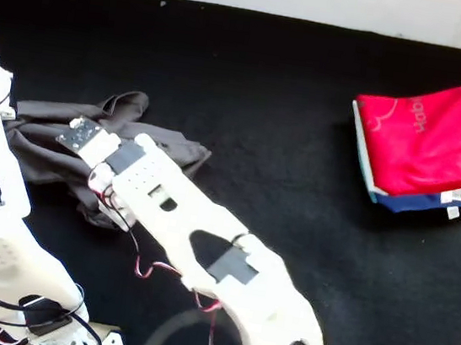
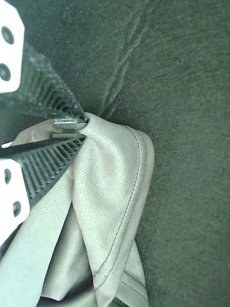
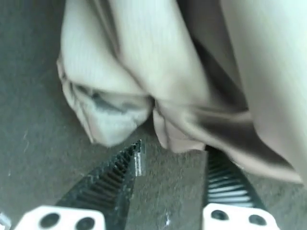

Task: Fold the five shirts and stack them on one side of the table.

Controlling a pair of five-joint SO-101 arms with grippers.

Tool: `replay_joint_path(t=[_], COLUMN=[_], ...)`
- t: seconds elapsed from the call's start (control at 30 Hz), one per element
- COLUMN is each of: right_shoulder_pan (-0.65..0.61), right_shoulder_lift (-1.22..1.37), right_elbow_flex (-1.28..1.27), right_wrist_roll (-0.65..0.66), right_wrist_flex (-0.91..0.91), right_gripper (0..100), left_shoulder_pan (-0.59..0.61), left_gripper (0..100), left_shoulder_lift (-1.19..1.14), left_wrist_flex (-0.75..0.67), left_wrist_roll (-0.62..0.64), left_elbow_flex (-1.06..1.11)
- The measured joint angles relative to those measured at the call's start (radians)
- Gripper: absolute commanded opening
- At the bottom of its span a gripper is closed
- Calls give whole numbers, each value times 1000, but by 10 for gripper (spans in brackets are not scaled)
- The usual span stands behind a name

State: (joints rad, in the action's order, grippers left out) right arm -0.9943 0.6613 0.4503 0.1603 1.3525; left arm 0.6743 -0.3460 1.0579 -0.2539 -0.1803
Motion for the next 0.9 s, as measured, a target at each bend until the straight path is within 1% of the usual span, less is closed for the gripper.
replay_joint_path(t=[0.17, 0.2, 0.27, 0.33, 0.43, 0.53, 0.63, 0.7, 0.83, 0.9], right_shoulder_pan=[31, 43, 68, 95, 149, 193, 236, 267, 348, 402], right_shoulder_lift=[129, 150, 181, 196, 204, 206, 206, 206, 206, 206], right_elbow_flex=[144, 170, 215, 252, 285, 325, 396, 471, 703, 825], right_wrist_roll=[0, 0, -3, -3, -3, -3, -3, -3, 5, 41], right_wrist_flex=[6, 6, 6, 8, 32, 87, 161, 230, 373, 388], right_gripper=[220, 201, 119, 10, 11, 5, 5, 5, 5, 5], left_shoulder_pan=[0, 0, 0, 0, 0, -5, -32, -57, -121, -166], left_gripper=[10, 10, 10, 10, 10, 10, 10, 10, 11, 14], left_shoulder_lift=[0, 0, 0, 0, 0, 0, 0, 0, 0, 0], left_wrist_flex=[0, 0, 0, 0, 3, 63, 153, 241, 459, 583], left_wrist_roll=[0, 0, 0, 0, 0, 0, 0, 0, 0, 0], left_elbow_flex=[0, 0, 0, 3, 6, 6, -8, -52, -204, -311])
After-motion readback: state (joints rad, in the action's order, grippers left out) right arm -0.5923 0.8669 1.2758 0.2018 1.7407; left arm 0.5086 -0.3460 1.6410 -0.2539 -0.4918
